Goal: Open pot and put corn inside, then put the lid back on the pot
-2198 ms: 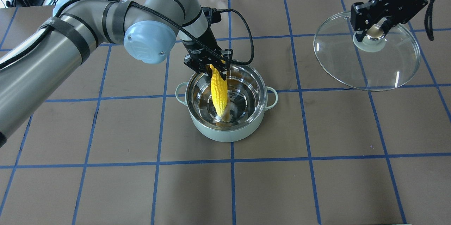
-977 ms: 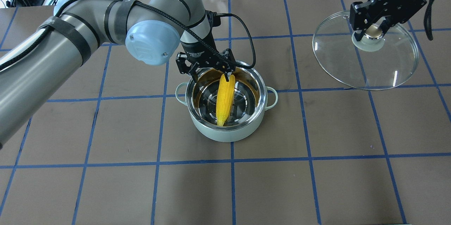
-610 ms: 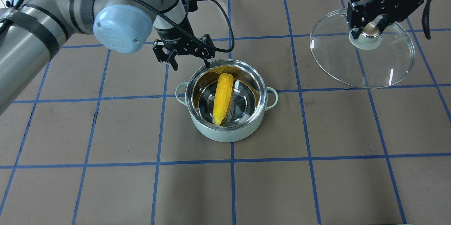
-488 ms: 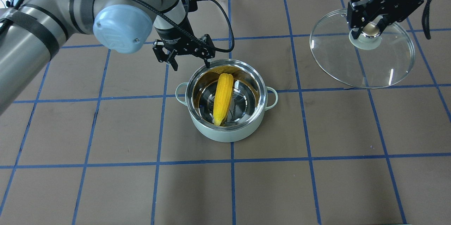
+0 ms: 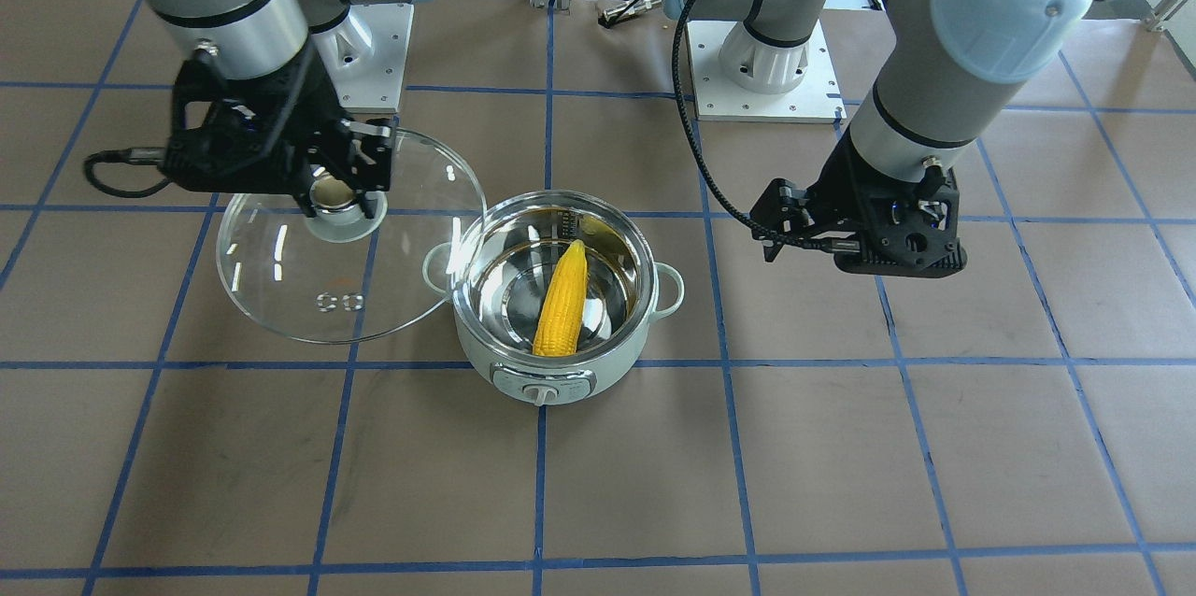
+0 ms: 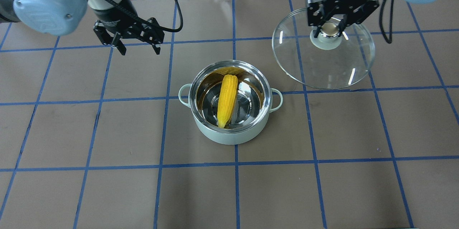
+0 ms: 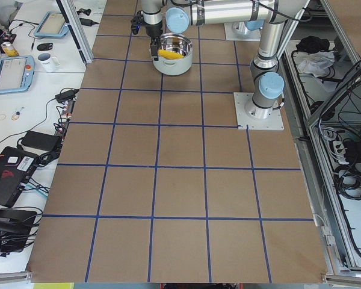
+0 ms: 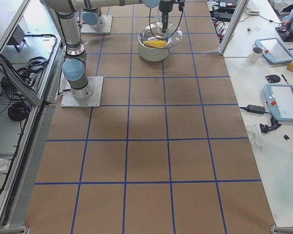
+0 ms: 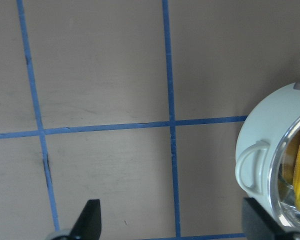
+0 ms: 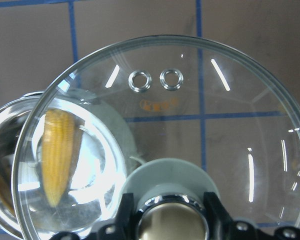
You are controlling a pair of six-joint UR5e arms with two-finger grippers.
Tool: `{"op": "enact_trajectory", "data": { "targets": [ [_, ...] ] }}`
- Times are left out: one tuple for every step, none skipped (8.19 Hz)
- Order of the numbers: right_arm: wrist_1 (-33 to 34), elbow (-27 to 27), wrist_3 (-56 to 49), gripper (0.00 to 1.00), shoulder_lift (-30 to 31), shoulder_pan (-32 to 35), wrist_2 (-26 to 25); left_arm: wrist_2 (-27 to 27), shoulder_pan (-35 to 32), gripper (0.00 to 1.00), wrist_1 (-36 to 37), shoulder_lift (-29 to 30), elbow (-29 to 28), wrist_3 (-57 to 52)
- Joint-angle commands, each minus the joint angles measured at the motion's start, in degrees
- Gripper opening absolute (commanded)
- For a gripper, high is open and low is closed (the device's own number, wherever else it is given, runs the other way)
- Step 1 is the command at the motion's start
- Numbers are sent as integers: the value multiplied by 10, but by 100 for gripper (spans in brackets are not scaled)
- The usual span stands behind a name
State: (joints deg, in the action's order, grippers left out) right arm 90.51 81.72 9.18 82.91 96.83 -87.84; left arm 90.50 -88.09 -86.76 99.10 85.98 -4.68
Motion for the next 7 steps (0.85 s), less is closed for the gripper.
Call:
{"op": "enact_trajectory", "data": {
  "targets": [
    [52,0,85,0,-44,124,8,27,26,100,-7,-15,-5,-51],
    [78,1,131,0,-63,148,9,34,32,100,-7,-15,-12,-58],
    [89,8,146,0,-76,164,16,34,35,100,-6,-18,-14,-58],
    [96,13,166,0,-88,177,15,32,35,100,-5,-18,-14,-58],
    [113,22,169,0,-91,180,15,30,35,100,-5,-22,-14,-58],
    [120,34,167,0,-93,180,9,28,34,100,-3,-29,-13,-58],
    [135,42,174,0,-96,180,7,34,33,100,-3,-36,-14,-51]
  ]
}}
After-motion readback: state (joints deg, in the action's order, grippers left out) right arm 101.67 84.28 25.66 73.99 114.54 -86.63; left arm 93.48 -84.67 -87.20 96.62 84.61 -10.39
